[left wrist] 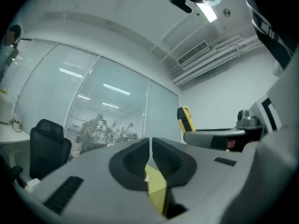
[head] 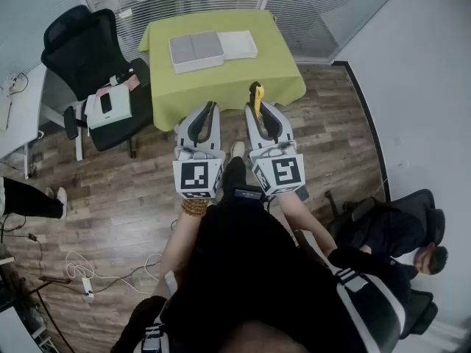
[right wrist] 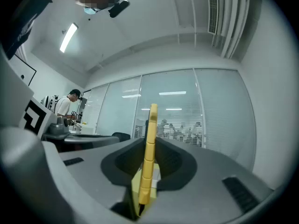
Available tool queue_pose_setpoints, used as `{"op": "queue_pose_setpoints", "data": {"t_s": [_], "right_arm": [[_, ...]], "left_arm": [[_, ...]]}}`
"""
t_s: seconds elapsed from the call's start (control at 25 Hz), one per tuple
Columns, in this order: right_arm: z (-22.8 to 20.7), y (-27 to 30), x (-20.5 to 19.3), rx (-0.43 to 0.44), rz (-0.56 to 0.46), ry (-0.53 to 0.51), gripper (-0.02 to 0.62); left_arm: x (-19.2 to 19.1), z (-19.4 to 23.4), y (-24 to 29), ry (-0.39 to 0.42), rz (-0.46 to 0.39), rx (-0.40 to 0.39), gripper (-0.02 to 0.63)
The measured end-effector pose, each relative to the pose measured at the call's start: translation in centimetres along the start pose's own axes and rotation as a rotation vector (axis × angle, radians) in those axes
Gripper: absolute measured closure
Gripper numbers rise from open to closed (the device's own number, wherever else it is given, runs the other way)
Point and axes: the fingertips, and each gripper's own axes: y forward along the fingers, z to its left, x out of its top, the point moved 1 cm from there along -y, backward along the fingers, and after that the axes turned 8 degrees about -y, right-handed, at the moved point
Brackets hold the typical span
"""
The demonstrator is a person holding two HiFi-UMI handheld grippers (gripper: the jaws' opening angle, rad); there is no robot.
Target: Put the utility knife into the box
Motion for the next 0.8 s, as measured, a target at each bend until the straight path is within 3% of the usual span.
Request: {"op": "queue_pose_setpoints", "data": {"t_s": [0.12, 0.8], "right_arm": [[-0.9, 0.4, -0.2, -0.008, -0.006, 0.036, 0.526], [-3.2, 3.1, -1.1, 0.002, 0.006, -0.012, 0.528]], "left_arm": [[-0.2, -0.3, 0.8, -0.001, 0.005, -0.014, 0.578], [-1.3, -0.2, 4.8, -0.019, 0.021, -0.039, 0.578]]}}
